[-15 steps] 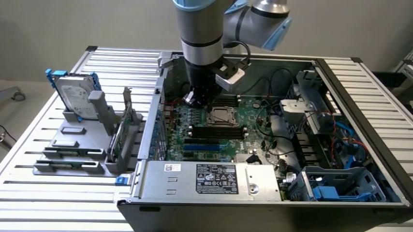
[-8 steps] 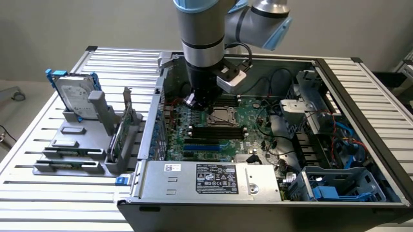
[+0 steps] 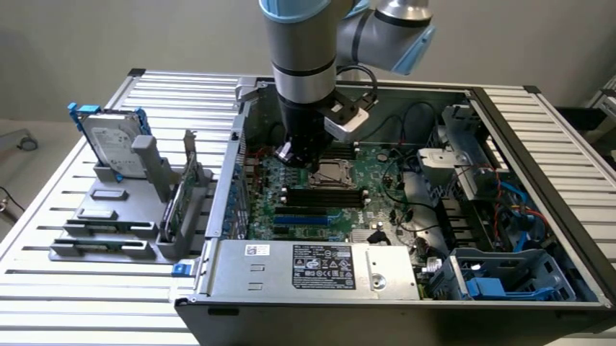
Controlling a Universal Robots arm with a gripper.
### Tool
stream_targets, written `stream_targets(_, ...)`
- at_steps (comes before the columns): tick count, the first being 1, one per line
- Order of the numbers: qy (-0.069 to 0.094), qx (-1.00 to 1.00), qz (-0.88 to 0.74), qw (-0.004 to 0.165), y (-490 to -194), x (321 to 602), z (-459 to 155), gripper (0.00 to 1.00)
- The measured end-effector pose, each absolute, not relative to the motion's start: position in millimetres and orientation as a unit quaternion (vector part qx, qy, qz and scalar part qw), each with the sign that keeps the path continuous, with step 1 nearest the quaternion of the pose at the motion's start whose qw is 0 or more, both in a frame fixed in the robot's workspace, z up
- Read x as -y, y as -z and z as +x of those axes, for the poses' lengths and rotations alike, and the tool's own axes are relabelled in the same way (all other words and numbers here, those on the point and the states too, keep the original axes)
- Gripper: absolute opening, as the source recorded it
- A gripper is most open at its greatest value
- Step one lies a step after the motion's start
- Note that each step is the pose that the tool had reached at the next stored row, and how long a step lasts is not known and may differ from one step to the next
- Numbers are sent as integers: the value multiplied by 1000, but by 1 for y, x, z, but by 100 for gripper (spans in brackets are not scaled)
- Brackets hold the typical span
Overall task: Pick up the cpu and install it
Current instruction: 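Install the first cpu locking lever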
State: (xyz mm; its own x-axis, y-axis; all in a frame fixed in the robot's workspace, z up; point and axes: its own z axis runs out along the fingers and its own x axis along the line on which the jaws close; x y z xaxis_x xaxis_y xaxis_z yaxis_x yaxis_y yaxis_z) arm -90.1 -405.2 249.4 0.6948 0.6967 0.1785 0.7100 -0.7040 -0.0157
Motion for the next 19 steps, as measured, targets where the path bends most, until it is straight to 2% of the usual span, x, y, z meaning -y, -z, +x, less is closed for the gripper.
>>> stream_targets(19, 83, 382, -919, 41, -223, 405, -96, 11)
